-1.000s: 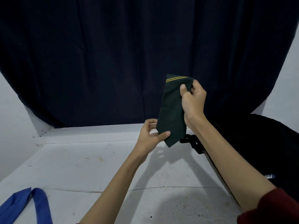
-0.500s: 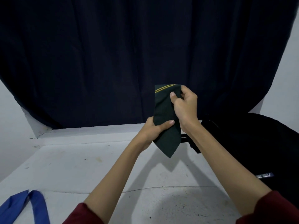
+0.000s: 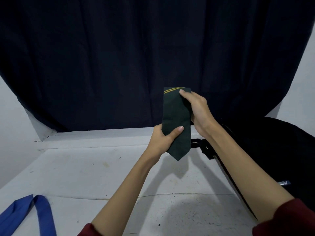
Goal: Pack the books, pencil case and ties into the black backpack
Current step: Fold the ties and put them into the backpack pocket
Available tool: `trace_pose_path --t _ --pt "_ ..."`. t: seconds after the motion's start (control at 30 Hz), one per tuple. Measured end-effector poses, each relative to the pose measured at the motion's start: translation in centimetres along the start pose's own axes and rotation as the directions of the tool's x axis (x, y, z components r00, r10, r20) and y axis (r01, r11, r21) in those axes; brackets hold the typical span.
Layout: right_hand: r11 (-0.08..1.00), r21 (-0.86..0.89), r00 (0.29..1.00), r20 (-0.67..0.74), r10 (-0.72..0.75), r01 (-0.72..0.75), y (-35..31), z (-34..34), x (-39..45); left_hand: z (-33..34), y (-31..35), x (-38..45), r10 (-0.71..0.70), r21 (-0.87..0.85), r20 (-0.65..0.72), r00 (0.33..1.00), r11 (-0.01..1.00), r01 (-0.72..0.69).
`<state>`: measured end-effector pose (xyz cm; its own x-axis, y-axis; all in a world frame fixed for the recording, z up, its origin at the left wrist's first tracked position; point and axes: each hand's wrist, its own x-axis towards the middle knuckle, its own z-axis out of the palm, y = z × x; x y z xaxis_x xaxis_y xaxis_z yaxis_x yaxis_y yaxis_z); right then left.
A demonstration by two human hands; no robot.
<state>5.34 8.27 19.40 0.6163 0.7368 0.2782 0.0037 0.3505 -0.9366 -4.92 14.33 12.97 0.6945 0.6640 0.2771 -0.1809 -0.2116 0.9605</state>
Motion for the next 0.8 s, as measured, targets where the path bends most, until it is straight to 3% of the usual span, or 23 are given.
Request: trace_pose_path --t 0.23,0.37,0.43,0.5,0.7,0.8 --pt "0.997 -0.043 0.995 -0.076 -0.071 0.068 0.3 -0.1 0.2 -0.2 -0.5 -0.7 -0.077 -0.022 0.066 0.995 0.997 0.078" --pt "0.991 -0.047 0.981 -0.146 -0.127 0.122 0.9 0.1 0.2 0.3 -1.0 -1.4 0.043 0.075 0.0 0.999 0.996 -0.043" --pt "0.992 -0.034 0.977 -0.172 -0.129 0.125 1.2 -0.1 0.1 0.5 -0.7 -1.6 0.041 0.003 -0.016 0.999 0.999 -0.041" --pt "0.993 -0.044 0.976 -0.184 -0.119 0.112 1.4 -0.5 0.0 0.6 -0.1 -1.5 -0.033 -0.102 0.001 0.999 0.994 0.033" --pt "1.0 -0.02 0.966 -0.257 -0.003 -0.002 2.3 -1.6 -0.2 2.0 -0.2 -0.7 -0.036 -0.004 -0.055 0.998 0.999 0.035" --pt "0.991 -0.082 0.975 -0.207 0.082 -0.101 2.6 -3.1 -0.1 2.3 -0.5 -0.5 -0.095 -0.042 -0.055 0.994 0.995 0.093"
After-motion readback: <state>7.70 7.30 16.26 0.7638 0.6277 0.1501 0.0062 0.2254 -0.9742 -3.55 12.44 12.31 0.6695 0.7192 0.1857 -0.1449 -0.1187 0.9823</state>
